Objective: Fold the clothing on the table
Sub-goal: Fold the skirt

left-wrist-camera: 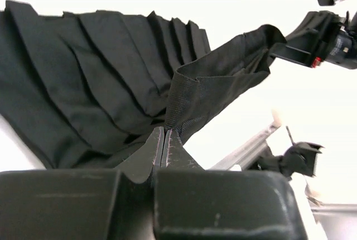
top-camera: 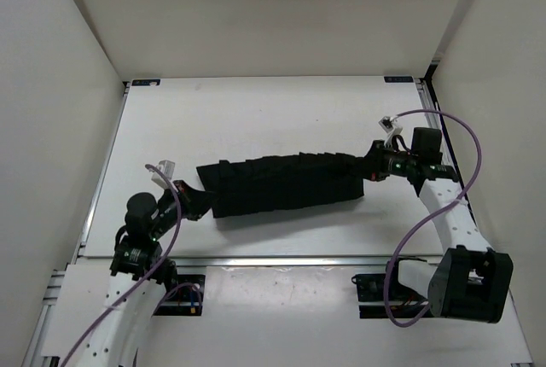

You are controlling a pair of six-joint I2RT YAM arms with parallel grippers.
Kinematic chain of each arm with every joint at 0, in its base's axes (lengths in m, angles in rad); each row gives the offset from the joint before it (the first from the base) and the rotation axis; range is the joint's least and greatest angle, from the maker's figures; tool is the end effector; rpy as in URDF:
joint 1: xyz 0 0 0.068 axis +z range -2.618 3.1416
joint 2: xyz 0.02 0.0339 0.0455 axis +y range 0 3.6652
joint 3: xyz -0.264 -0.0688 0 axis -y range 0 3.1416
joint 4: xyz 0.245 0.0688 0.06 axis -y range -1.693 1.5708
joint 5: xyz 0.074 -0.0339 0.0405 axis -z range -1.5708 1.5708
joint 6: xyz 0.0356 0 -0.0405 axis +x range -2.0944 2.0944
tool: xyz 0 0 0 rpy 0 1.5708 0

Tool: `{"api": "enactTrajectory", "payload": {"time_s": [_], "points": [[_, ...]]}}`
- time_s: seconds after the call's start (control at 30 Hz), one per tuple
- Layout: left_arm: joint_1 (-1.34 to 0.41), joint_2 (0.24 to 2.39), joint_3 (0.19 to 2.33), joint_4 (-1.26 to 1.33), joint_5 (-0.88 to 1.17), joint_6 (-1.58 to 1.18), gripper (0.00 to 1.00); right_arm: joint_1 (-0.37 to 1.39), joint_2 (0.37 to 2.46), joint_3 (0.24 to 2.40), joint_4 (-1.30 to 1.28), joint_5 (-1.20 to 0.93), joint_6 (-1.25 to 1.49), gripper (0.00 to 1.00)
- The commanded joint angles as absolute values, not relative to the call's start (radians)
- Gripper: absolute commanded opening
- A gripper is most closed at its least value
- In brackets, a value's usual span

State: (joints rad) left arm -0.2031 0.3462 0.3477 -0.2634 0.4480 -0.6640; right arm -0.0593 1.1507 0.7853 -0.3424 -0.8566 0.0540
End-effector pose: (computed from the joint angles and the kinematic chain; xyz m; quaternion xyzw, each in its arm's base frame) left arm 0.1135 -0.0391 0.2360 -0.0451 0.7840 -0.4093 0.4646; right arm 0.2377 0.0128 0.2598 -0.1266 0.8348 0.3762 0.3815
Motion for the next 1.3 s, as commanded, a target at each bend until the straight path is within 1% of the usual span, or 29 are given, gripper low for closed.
{"api": "enactTrajectory", "payload": {"time_s": [0.0, 0.13, 0.2, 0.37, 0.57, 0.87, 0.97, 1.07, 1.13, 1.17, 1.2, 1.23, 1.27], "points": [[-0.143, 0.255, 0.347, -0.481, 0.426, -0.676, 0.00, -0.086, 1.108, 0.781, -0.325, -0.743, 0.043, 0.00], [-0.114, 0.270, 0.322, -0.434, 0.449, -0.704, 0.00, -0.060, 1.117, 0.773, -0.305, -0.749, 0.051, 0.00], [-0.113, 0.326, 0.301, -0.361, 0.448, -0.719, 0.00, -0.067, 1.138, 0.769, -0.291, -0.756, 0.054, 0.00], [-0.115, 0.445, 0.287, -0.247, 0.394, -0.729, 0.00, -0.083, 1.251, 0.827, -0.262, -0.784, 0.080, 0.00], [-0.117, 0.569, 0.327, -0.140, 0.348, -0.762, 0.00, -0.066, 1.397, 0.928, -0.223, -0.805, 0.121, 0.00], [-0.103, 0.738, 0.351, 0.055, 0.285, -0.851, 0.00, -0.044, 1.690, 1.175, -0.170, -0.822, 0.169, 0.00], [-0.113, 0.833, 0.359, 0.119, 0.253, -0.859, 0.00, -0.041, 1.814, 1.281, -0.146, -0.816, 0.179, 0.00], [-0.133, 0.987, 0.376, 0.230, 0.189, -0.868, 0.00, -0.051, 1.963, 1.397, -0.126, -0.810, 0.218, 0.00], [-0.137, 1.082, 0.386, 0.312, 0.134, -0.879, 0.02, -0.043, 2.052, 1.518, -0.104, -0.766, 0.242, 0.00], [-0.137, 1.156, 0.406, 0.365, 0.112, -0.870, 0.06, -0.043, 2.109, 1.552, -0.091, -0.744, 0.244, 0.16], [-0.120, 1.195, 0.426, 0.389, 0.098, -0.865, 0.24, -0.038, 2.155, 1.613, -0.077, -0.701, 0.270, 0.33], [-0.112, 1.269, 0.458, 0.432, 0.104, -0.862, 0.40, -0.038, 2.181, 1.659, -0.054, -0.657, 0.294, 0.72], [-0.098, 1.320, 0.498, 0.443, 0.110, -0.883, 0.48, -0.047, 2.186, 1.687, -0.051, -0.638, 0.314, 0.99]]}}
